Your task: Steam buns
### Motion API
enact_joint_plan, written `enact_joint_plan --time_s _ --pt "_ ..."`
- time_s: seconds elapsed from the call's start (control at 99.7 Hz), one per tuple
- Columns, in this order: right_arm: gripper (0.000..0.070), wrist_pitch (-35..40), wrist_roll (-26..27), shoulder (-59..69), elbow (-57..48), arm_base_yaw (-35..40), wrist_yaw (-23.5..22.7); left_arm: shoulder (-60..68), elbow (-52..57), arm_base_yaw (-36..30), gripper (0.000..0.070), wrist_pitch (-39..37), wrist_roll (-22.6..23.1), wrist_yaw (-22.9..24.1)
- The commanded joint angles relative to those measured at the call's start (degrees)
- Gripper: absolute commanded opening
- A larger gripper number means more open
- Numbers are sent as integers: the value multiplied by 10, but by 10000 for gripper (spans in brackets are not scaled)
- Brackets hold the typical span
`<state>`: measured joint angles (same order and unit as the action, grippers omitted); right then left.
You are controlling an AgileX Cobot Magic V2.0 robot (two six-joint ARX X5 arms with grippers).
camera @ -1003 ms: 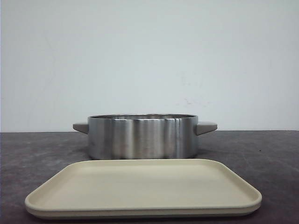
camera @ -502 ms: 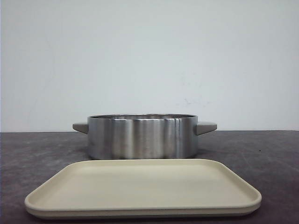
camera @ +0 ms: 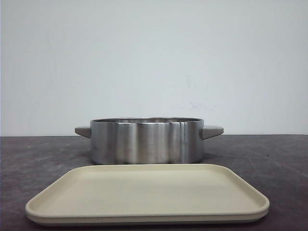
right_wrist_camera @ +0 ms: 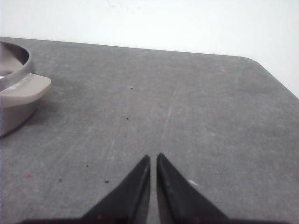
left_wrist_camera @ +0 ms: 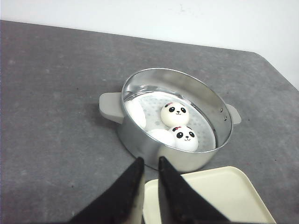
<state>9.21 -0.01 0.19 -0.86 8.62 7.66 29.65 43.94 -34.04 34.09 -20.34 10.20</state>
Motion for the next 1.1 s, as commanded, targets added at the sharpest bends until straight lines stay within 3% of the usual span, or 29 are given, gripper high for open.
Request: enact_joint_plan --time_s 0.0,0.211,0.421,0.652,0.903,1.093 --pt "18 -2 -4 0 2 2 0 -5 7 0 6 -5 6 1" --pt "17 -2 -4 0 2 2 0 -84 -9 61 7 3 42 1" --pt "18 -2 -4 0 2 2 0 -184 -145 145 6 -132 122 0" --pt "17 -2 -4 0 2 2 0 -260 -330 233 6 -236 111 -39" --pt "18 -2 -4 0 2 2 0 -284 -425 280 6 -291 107 -47" --pt "17 -2 -4 0 2 2 -1 -295 -432 304 7 -261 126 -42"
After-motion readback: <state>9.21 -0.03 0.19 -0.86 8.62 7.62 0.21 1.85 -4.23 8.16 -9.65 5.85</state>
